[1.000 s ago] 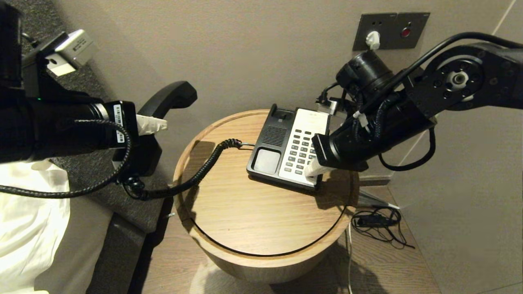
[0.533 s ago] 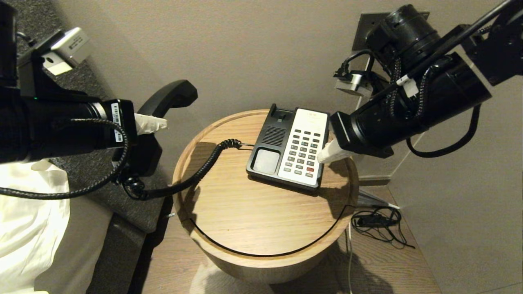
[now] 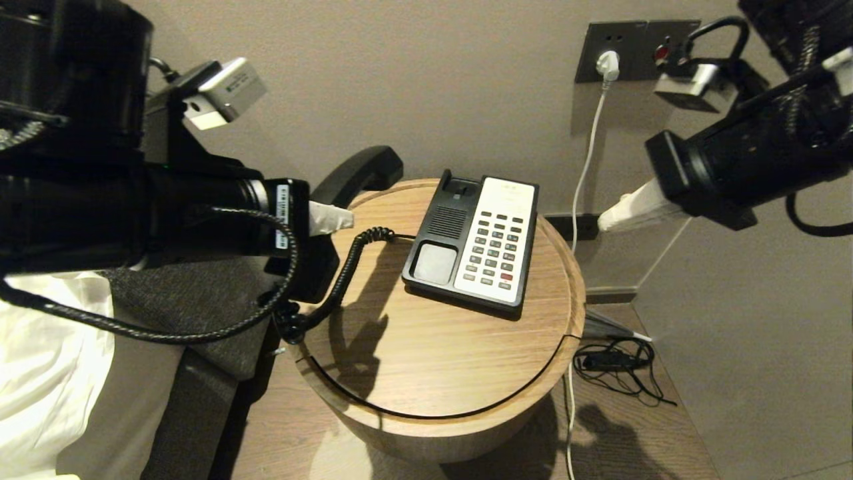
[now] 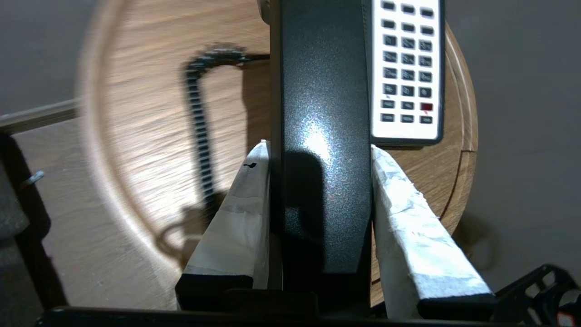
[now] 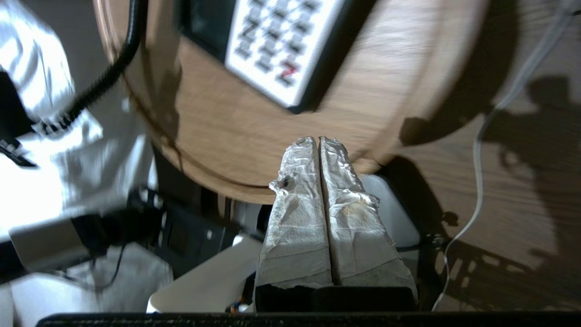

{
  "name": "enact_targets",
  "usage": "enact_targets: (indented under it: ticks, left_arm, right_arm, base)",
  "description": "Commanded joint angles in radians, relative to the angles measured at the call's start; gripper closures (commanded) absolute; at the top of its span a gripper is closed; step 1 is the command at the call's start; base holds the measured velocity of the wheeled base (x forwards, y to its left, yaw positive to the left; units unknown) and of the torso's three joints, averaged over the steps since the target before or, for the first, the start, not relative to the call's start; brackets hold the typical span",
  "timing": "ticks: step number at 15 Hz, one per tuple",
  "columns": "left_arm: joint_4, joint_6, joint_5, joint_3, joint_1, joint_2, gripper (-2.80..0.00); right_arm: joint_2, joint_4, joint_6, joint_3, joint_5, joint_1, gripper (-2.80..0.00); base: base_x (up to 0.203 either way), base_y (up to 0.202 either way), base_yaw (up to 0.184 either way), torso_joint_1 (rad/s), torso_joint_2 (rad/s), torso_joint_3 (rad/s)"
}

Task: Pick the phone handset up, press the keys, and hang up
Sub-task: Put the handset back

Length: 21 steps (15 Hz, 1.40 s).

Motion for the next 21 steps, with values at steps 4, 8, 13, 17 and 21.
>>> enact_targets:
  ticks: [4,8,13,17,21]
  left_arm:
    - [0.000,0.039,0.076,-0.084,-0.061,0.144,0.00]
    - [-0.076,0.070,0.144,-0.174,-0.099,0.259,0.00]
    - [-0.118,0.076,0.194,-0.254,-0.161,0.380,0.00]
    - [-0.118,0.104,0.257,-0.266,-0.165,0.423,0.00]
    - [-0.118,0.105,0.264,-0.323,-0.164,0.457,0.00]
  right_arm:
    - [-0.191,0.041,0.030,0.009,-0.012,-0.076,0.00]
    - [-0.299,0.064,0.054,0.044,-0.029,-0.094,0.00]
    - [-0.387,0.068,0.064,0.094,-0.067,-0.095,0.00]
    - [-0.432,0.066,0.079,0.128,-0.065,-0.095,0.00]
    - [-0.477,0.067,0.084,0.167,-0.063,-0.095,0.00]
  base:
    - [0.000,0.000,0.000,0.000,0.00,0.000]
    - [0.000,0.000,0.000,0.000,0.00,0.000]
    - [0.000,0.000,0.000,0.000,0.00,0.000]
    - [0.000,0.000,0.000,0.000,0.00,0.000]
    - [0.000,0.000,0.000,0.000,0.00,0.000]
